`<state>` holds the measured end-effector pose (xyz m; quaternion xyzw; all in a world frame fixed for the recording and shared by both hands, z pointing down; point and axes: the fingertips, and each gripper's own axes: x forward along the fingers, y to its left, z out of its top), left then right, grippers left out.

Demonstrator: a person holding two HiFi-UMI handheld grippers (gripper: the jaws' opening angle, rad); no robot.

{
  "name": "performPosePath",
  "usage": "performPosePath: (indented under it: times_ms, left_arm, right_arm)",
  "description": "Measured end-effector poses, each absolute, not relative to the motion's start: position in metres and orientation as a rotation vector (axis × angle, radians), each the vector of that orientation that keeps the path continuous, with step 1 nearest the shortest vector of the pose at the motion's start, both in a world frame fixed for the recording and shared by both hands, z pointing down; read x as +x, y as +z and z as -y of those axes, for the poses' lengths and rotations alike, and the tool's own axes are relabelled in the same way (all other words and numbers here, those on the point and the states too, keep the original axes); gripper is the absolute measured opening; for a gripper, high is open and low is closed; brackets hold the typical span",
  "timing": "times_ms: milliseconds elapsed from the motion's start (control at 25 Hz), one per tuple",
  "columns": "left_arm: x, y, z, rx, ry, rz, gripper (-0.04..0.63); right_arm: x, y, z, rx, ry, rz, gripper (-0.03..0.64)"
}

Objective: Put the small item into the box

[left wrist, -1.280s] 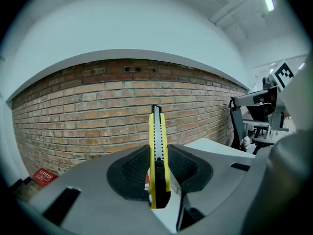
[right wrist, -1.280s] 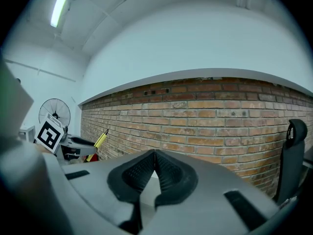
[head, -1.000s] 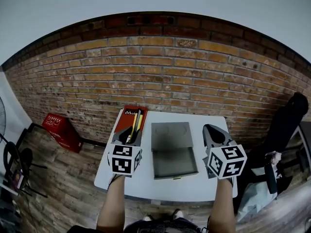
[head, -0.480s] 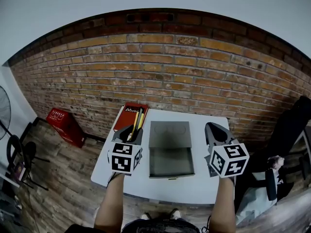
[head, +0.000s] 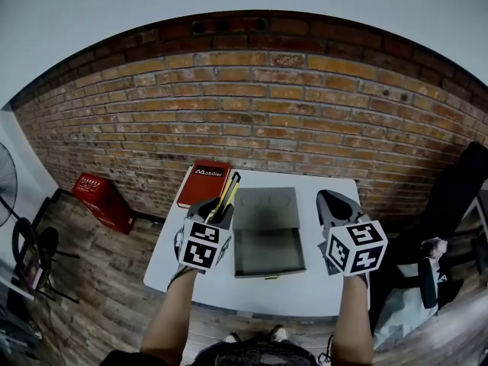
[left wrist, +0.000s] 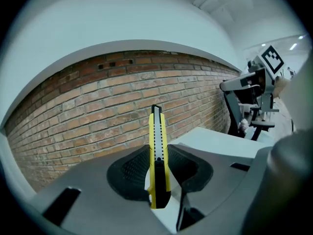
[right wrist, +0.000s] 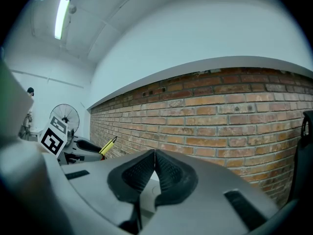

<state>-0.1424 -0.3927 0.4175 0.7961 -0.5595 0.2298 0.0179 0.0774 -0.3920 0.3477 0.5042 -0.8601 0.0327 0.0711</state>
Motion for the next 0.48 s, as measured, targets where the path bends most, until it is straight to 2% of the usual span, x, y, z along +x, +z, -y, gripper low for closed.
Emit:
performPosePath:
  times_ms: [480]
  left_arm:
    - [-0.102, 0.446, 0.404, 2.620, 0.973, 1.469, 0.130]
  right_arm:
    - [0.089, 0.360, 0.388, 1.526, 0.113, 2.547, 0.020]
